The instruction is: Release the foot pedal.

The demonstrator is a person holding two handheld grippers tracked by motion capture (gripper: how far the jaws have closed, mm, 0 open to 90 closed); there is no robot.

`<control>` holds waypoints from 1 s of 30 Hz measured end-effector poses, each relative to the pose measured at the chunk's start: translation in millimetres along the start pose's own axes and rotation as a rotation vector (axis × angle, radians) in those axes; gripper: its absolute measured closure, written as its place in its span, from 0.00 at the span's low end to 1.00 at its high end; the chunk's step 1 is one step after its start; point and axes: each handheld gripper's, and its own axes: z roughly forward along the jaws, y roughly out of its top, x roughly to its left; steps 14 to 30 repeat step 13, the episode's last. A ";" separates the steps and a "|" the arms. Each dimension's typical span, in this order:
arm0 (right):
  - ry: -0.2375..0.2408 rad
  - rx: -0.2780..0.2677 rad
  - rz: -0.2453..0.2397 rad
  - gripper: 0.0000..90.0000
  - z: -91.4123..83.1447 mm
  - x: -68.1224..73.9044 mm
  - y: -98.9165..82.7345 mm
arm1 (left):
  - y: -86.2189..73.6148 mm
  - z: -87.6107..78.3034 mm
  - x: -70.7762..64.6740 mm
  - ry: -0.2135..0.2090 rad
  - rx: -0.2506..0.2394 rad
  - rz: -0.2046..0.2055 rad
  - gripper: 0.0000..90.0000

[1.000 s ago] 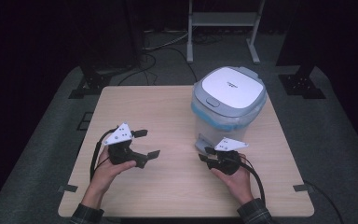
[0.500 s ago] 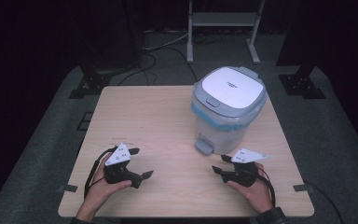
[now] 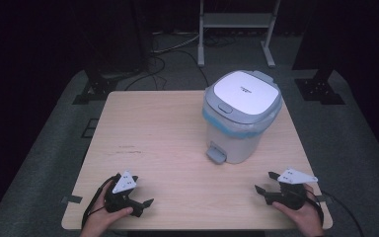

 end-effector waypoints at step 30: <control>-0.031 0.051 0.034 0.23 -9.3 -10.9 -16.0 | -6.3 8.0 6.9 -0.023 0.044 -0.026 0.00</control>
